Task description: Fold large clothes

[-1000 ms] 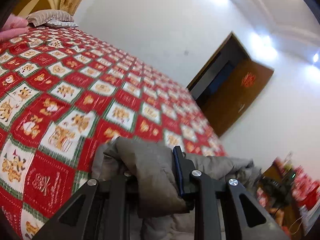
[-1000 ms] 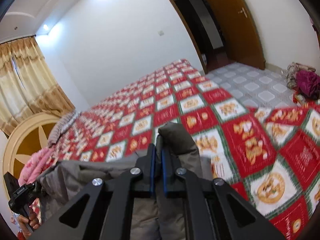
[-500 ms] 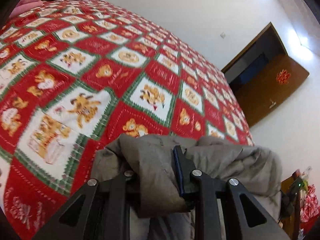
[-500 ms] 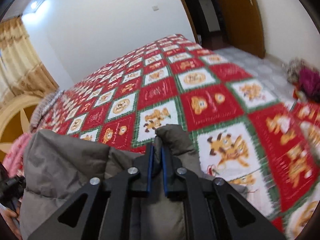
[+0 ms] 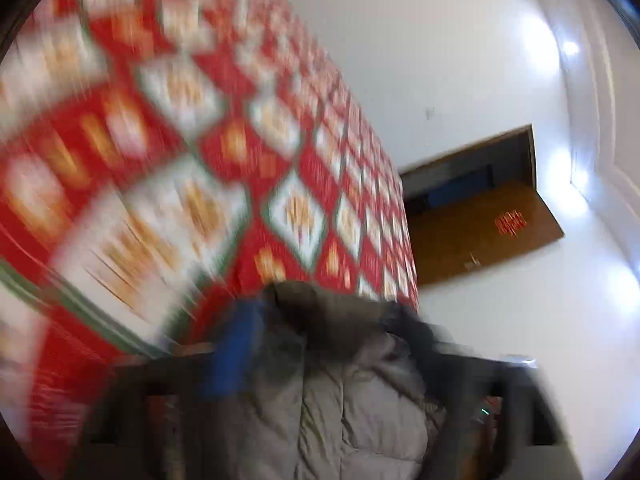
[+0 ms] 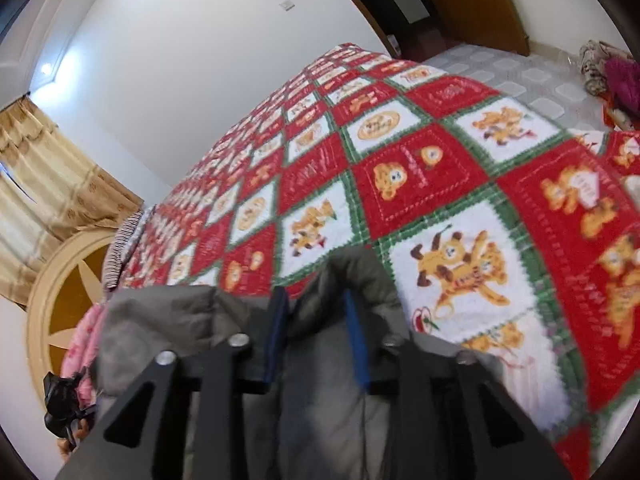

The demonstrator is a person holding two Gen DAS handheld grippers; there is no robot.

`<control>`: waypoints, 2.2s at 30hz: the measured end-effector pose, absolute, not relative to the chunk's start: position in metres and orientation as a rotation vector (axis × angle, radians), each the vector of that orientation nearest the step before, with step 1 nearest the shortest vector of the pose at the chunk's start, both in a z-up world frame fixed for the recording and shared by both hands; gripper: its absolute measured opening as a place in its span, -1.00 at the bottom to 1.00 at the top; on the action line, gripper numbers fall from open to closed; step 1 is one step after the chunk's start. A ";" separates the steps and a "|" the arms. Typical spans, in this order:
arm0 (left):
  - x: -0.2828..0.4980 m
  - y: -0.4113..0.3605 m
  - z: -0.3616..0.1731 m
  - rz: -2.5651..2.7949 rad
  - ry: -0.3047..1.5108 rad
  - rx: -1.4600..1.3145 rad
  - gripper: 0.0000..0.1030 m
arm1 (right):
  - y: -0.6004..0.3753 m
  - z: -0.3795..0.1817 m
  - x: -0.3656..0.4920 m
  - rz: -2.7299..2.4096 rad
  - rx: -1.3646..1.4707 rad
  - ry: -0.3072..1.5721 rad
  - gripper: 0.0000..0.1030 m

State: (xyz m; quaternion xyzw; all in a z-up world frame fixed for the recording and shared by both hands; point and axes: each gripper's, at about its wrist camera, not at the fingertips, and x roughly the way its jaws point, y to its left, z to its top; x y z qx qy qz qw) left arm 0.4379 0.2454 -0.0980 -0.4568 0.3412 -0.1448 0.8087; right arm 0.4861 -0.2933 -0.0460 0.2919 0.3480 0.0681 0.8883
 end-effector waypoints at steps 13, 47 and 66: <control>0.423 0.065 -0.016 -0.354 0.750 -0.308 0.96 | -0.168 0.065 0.412 0.258 0.241 0.690 -0.39; 0.488 0.020 -0.128 -0.179 0.801 -0.298 0.97 | -0.199 -0.025 0.447 0.088 0.274 0.721 -0.67; 0.483 0.018 -0.108 -0.250 0.917 -0.221 0.97 | -0.263 -0.054 0.435 0.049 0.443 0.807 -1.00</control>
